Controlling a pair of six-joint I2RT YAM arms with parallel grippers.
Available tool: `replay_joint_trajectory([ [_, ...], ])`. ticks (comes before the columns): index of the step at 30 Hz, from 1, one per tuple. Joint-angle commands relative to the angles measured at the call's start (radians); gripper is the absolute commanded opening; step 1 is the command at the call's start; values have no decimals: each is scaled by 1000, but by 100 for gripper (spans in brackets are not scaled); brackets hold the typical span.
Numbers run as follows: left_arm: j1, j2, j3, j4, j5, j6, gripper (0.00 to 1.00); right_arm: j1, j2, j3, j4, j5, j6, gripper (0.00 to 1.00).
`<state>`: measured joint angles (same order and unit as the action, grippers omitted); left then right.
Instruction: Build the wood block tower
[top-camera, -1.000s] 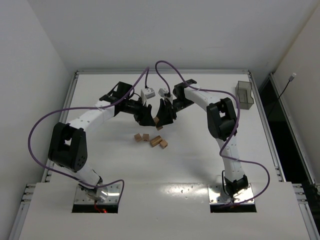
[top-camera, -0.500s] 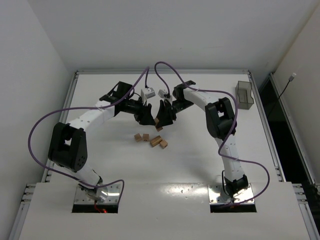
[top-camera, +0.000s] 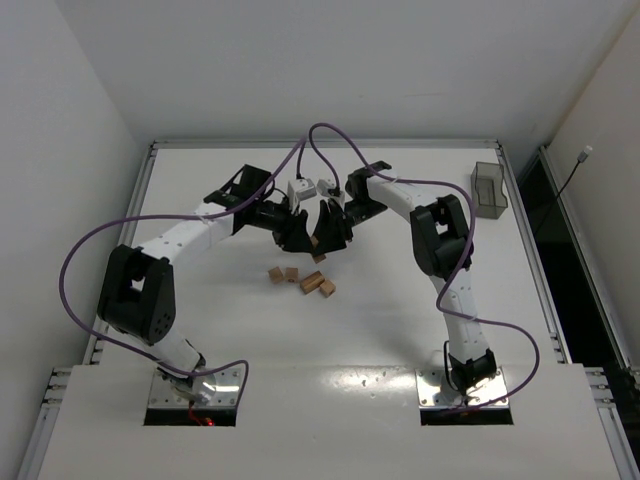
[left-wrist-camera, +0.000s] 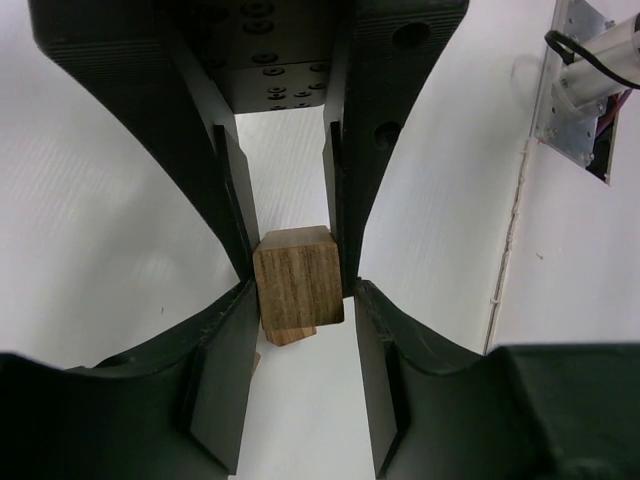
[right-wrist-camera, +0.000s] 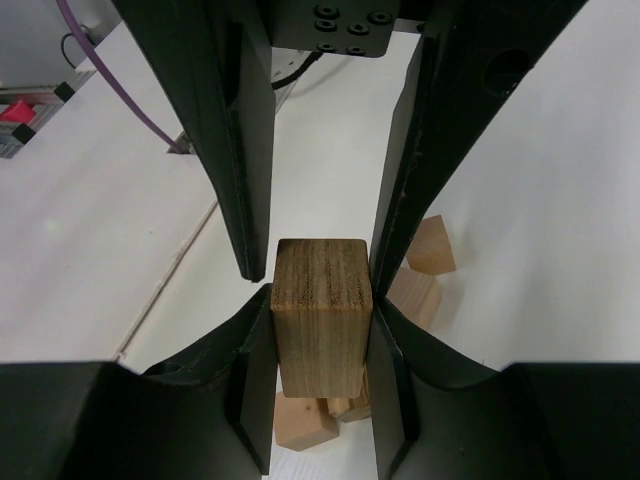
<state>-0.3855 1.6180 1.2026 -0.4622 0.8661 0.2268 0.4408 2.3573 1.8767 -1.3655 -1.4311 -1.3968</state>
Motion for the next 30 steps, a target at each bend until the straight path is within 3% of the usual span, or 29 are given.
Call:
replay_joint_trajectory([
  [1,-12,-9,6,13,21,17,38,4,5,39,-41,-164,-61,0],
  [10,-21,-18,-3,52,-53,-24,6,4,5,30,-41,-164,-61,0],
  [12,-21,-18,-3,53,-64,-34,0,4,5,30,-41,-164,-61,11],
  [14,-21,-18,-3,62,-73,-43,0,4,5,19,-41,-164,-61,32],
  [15,-21,-18,-3,62,-73,-43,0,4,-4,19,-41,-164,-61,47],
  [16,-21,-18,-3,62,-73,-43,0,-7,-4,9,-41,-164,-61,52],
  [19,-21,-18,-3,62,-82,-52,0,-17,-13,-1,-41,-164,-50,58],
  [23,-21,-38,-24,62,-91,-61,0,-40,-24,-10,-41,-105,4,59],
  [30,-30,-72,-77,97,-110,-108,0,-194,-105,-114,-41,56,48,63],
])
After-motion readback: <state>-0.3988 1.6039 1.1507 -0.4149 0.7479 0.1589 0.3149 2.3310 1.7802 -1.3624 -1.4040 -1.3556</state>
